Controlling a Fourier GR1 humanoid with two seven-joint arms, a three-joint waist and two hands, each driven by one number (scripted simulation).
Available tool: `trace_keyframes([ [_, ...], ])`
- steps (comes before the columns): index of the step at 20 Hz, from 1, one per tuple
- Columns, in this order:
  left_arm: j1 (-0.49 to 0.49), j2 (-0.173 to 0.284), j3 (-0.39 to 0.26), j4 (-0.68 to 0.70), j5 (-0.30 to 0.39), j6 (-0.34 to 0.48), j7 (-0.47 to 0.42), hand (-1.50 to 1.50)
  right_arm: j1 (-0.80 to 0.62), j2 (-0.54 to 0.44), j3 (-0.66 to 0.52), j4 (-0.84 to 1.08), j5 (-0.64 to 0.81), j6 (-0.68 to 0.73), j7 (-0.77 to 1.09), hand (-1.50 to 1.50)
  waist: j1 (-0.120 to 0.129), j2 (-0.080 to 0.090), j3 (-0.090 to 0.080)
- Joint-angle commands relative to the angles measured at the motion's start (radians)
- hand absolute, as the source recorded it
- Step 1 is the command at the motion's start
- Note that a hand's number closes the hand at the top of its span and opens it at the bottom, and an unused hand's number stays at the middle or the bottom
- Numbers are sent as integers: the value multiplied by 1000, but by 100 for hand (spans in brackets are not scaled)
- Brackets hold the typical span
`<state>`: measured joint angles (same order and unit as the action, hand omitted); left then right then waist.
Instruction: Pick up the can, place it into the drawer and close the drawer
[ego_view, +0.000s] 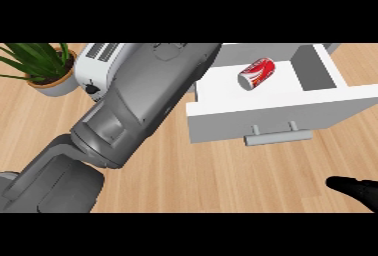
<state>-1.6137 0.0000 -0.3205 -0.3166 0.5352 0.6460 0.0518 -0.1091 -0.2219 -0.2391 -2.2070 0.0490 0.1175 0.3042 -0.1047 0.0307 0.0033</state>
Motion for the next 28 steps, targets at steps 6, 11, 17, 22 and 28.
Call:
trace_keyframes([
  [6,-16,0,42,-2,83,-3,-41,-150,-81,-100,107,110,270,18,-93,-150,34,-2,-1],
  [11,-14,0,36,30,76,-11,-86,-150,-129,-109,242,205,473,-15,-133,-150,54,-2,-2],
  [17,-59,3,25,64,48,-22,-74,-150,-226,-96,325,432,648,-85,-193,-150,82,-8,-2],
  [22,-12,34,45,40,52,-83,-80,-150,-343,-78,348,671,769,-159,-233,-150,110,-14,-3],
  [28,14,58,64,13,47,-81,-63,-150,-444,-66,328,948,842,-271,-338,-150,125,-21,-3],
])
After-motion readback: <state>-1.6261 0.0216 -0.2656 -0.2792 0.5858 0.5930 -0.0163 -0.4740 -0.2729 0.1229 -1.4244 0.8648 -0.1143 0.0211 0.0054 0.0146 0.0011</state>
